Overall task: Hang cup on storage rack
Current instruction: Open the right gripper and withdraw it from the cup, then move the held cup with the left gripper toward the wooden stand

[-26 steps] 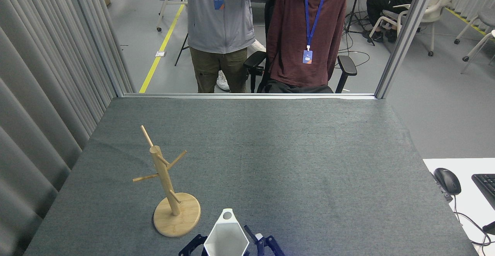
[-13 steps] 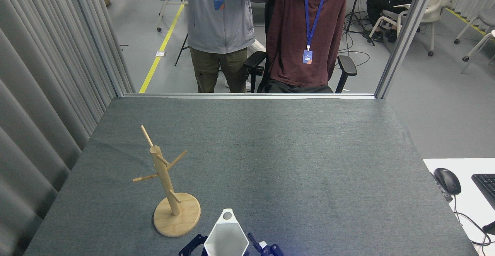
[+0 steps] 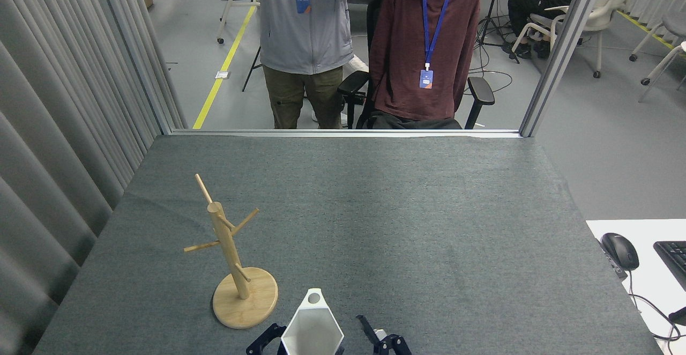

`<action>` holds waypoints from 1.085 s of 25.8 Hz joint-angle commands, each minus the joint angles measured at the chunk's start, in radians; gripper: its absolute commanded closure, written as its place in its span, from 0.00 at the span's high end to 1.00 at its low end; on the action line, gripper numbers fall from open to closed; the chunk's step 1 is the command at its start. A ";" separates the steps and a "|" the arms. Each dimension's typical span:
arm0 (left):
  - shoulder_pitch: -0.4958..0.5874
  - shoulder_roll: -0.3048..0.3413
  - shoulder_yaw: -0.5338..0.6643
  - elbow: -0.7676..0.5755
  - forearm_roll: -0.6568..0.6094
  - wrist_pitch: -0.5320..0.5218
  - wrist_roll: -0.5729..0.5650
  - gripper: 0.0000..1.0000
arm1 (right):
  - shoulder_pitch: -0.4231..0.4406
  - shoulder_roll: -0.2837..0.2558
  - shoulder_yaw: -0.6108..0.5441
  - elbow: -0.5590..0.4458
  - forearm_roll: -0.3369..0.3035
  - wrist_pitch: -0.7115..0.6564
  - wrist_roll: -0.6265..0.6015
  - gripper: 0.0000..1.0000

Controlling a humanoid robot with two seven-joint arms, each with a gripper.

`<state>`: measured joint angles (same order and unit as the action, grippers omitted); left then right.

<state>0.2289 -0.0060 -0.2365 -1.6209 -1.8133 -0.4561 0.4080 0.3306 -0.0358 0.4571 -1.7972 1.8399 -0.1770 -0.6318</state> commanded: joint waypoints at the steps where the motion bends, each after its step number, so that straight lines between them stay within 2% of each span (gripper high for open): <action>1: 0.001 0.001 0.000 -0.002 0.000 0.000 0.000 0.12 | -0.056 0.036 -0.066 0.001 -0.096 0.168 -0.013 0.99; 2: 0.001 0.001 0.000 -0.004 0.000 0.000 0.000 0.12 | -0.076 0.043 -0.113 0.002 -0.182 0.191 0.006 0.99; 4: 0.000 0.000 0.002 -0.004 0.000 0.000 0.000 0.12 | -0.107 0.057 -0.218 0.007 -0.367 0.179 0.168 0.99; 5: 0.000 0.000 0.002 -0.002 0.000 0.000 0.000 0.12 | -0.117 0.060 -0.268 0.015 -0.430 0.166 0.316 0.99; 6: 0.000 0.000 0.003 -0.001 0.000 0.000 0.000 0.12 | -0.128 0.062 -0.317 0.027 -0.450 0.160 0.465 0.99; 7: 0.000 -0.002 0.011 -0.001 0.002 0.000 -0.002 0.12 | -0.137 0.057 -0.354 0.048 -0.447 0.154 0.575 0.99; 8: 0.000 -0.003 0.025 -0.001 0.002 0.000 -0.002 0.12 | -0.137 0.042 -0.377 0.067 -0.447 0.140 0.612 0.99; 9: 0.000 -0.006 0.039 -0.002 0.002 -0.001 0.000 0.12 | -0.136 0.030 -0.393 0.082 -0.446 0.111 0.606 0.99; 12: 0.004 -0.006 0.071 -0.019 0.005 -0.003 -0.002 0.12 | -0.119 -0.093 -0.405 0.096 -0.439 0.044 0.596 0.99; 13: 0.007 -0.006 0.089 -0.024 0.009 -0.006 -0.002 0.11 | -0.116 -0.119 -0.408 0.102 -0.441 0.040 0.596 0.99; 16: 0.010 -0.006 0.175 -0.040 0.019 -0.023 0.000 0.11 | -0.116 -0.138 -0.417 0.147 -0.441 0.039 0.595 0.99; 20: 0.021 -0.005 0.289 -0.079 0.094 -0.067 -0.002 0.11 | -0.116 -0.145 -0.451 0.176 -0.442 0.018 0.595 0.99; 23: 0.053 0.004 0.336 -0.106 0.112 -0.105 -0.002 0.11 | -0.127 -0.147 -0.451 0.183 -0.442 0.007 0.595 0.99; 28: 0.053 0.008 0.390 -0.105 0.115 -0.110 0.000 0.11 | -0.142 -0.142 -0.451 0.185 -0.438 0.005 0.595 0.99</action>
<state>0.2799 -0.0003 0.1197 -1.7235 -1.7011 -0.5630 0.4064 0.1978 -0.1812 0.0070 -1.6140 1.3997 -0.1703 -0.0355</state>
